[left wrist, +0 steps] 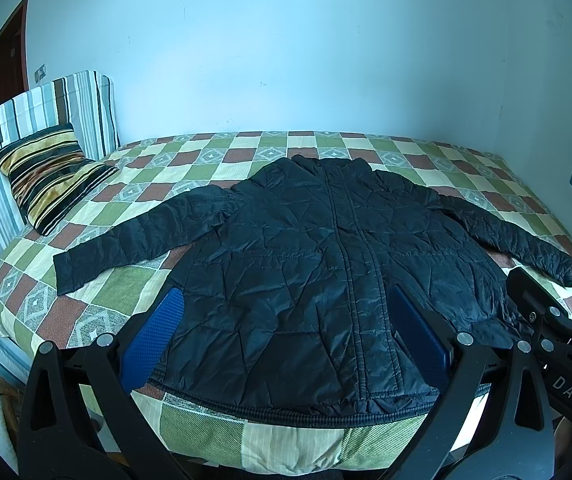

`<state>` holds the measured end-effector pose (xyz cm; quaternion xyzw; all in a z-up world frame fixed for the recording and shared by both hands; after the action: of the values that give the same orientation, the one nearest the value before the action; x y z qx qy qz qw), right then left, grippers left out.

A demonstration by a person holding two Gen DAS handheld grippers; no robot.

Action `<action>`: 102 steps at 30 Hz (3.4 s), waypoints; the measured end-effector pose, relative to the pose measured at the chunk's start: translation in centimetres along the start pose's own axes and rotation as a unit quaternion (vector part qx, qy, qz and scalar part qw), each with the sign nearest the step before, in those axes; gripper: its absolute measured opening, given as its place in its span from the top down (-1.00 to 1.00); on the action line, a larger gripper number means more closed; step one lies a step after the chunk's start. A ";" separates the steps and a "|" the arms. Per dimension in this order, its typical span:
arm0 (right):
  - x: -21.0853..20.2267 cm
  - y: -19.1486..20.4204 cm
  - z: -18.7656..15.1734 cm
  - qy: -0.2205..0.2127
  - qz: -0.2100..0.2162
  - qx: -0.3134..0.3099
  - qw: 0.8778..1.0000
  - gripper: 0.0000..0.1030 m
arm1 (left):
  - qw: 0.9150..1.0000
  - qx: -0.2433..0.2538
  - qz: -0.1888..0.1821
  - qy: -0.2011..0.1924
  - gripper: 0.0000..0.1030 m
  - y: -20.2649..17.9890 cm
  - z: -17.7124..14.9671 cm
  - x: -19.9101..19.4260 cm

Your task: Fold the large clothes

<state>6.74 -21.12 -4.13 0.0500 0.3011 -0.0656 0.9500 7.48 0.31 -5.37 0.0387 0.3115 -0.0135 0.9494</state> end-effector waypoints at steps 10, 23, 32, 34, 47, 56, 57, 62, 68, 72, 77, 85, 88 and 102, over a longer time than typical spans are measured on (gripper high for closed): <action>0.0 0.1 -0.1 0.001 0.000 -0.001 1.000 -0.91 | 1.000 0.000 0.000 0.002 -0.96 -0.1 -0.4 0.3; -0.1 0.1 -0.1 0.002 0.000 -0.001 1.000 -0.91 | 1.000 0.000 0.000 0.002 -0.96 0.0 -0.4 0.3; -0.1 0.2 -0.1 0.002 -0.001 -0.001 1.000 -0.91 | 1.000 0.000 0.000 0.003 -0.96 0.0 -0.4 0.3; -0.1 0.1 -0.1 0.002 0.000 0.000 1.000 -0.91 | 1.000 -0.001 -0.001 0.003 -0.96 0.1 -0.6 0.4; -0.1 0.2 -0.1 0.003 0.000 -0.001 1.000 -0.91 | 1.000 -0.001 0.000 0.004 -0.96 0.4 -1.0 0.3; -0.1 0.2 -0.2 0.003 0.000 0.000 1.000 -0.91 | 1.000 -0.002 0.000 0.004 -0.96 0.4 -1.1 0.4; -0.1 0.2 -0.1 0.003 0.000 0.000 1.000 -0.91 | 1.000 -0.002 0.000 0.004 -0.96 0.5 -1.1 0.4; 0.1 0.6 -0.6 0.004 0.002 -0.001 1.000 -0.91 | 1.000 -0.002 0.000 0.005 -0.96 0.5 -1.1 0.4; 1.4 0.9 -1.6 0.017 0.017 0.010 1.000 -0.91 | 1.000 0.002 -0.006 0.014 -0.96 0.5 -1.6 1.7; 2.7 -0.1 -1.6 0.012 0.016 0.022 1.000 -0.91 | 1.000 0.002 0.007 0.029 -0.96 1.0 -1.9 4.1; 5.5 -4.7 -1.1 0.011 -0.025 0.070 0.997 -0.91 | 0.998 -0.024 0.027 0.056 -0.96 3.2 -1.9 7.9; 11.4 -17.9 -1.7 0.069 -0.083 0.196 0.975 -0.91 | 0.992 -0.034 0.079 0.090 -0.96 7.6 -1.8 14.2; 12.3 -24.7 -2.5 0.068 -0.117 0.259 0.956 -0.91 | 0.988 -0.038 0.104 0.108 -0.96 9.2 -2.3 16.1; 15.3 -42.6 -8.0 0.073 -0.190 0.453 0.868 -0.43 | 0.971 -0.071 0.174 0.149 -0.96 14.1 -4.0 19.8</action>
<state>7.98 -63.51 -21.87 0.4216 0.3104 -0.3700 0.7675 21.75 14.66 -19.43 0.0267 0.4383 0.1799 0.8803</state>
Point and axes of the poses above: each gripper's, at about its wrist camera, not at the fingertips, and x roughly the way its jaws point, y to its left, z to its top, the point moved 9 cm from there along x, roughly the way its jaws point, and after that the axes turned 2 degrees about x, right-handed, at the moved point
